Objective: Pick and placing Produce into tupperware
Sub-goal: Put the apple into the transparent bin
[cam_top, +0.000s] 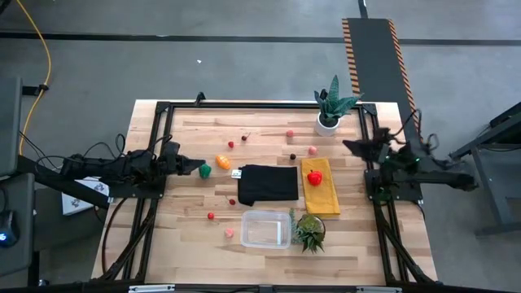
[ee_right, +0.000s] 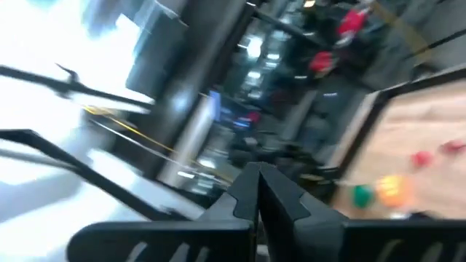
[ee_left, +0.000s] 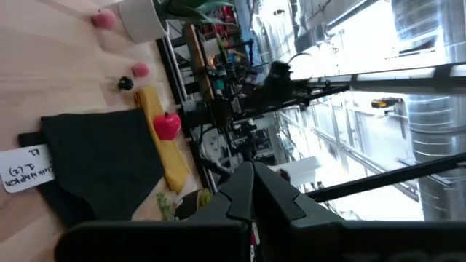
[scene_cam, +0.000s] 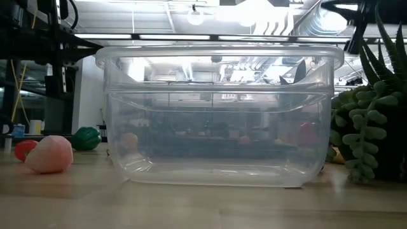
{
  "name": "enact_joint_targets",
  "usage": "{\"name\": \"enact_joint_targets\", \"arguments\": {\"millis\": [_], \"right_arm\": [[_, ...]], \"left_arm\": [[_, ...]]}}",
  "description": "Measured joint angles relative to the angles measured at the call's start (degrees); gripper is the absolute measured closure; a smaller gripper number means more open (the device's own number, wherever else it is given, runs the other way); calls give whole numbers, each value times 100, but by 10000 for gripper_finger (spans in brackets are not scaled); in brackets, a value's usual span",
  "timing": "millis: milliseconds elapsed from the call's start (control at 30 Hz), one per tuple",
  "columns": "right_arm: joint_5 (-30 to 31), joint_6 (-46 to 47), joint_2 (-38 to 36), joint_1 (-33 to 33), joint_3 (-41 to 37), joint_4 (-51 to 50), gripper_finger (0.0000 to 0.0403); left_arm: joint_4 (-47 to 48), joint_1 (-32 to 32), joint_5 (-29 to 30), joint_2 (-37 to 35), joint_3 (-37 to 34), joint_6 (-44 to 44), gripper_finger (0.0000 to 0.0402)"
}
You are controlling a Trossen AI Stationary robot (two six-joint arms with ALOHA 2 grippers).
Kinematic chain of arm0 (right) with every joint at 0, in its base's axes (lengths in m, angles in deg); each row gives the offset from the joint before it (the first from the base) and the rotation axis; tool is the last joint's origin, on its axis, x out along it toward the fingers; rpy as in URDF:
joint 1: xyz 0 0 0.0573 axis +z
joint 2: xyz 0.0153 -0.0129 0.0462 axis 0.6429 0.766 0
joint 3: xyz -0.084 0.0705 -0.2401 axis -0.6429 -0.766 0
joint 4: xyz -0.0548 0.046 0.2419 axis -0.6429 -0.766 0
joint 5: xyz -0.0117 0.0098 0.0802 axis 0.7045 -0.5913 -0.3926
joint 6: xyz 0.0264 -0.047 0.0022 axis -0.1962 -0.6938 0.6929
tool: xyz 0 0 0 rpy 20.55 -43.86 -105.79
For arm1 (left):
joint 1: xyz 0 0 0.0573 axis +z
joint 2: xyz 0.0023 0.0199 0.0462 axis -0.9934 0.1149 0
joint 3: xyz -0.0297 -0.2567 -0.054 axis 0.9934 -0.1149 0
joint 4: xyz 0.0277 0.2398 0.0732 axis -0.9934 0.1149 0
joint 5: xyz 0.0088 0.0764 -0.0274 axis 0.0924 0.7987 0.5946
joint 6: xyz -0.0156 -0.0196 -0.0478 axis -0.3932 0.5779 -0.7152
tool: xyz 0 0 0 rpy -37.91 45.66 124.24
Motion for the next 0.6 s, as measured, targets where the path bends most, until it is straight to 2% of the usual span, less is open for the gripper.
{"name": "enact_joint_targets", "arguments": {"millis": [167, 333, 433, 600], "right_arm": [[48, -1010, 1189, 0, 1955, -2077, 402], [135, -1517, 2420, -17, 3563, -3856, 391], [200, -1538, 3065, -16, 4308, -4711, 352], [114, -1308, 3974, -17, 5246, -5430, 255]], "left_arm": [[0, 0, -94, 0, 2, -4, 401], [0, 0, -178, 0, 1, -4, 401], [0, 0, -196, 1, 2, -4, 401], [2, 0, -384, 0, 2, -4, 401]]}}
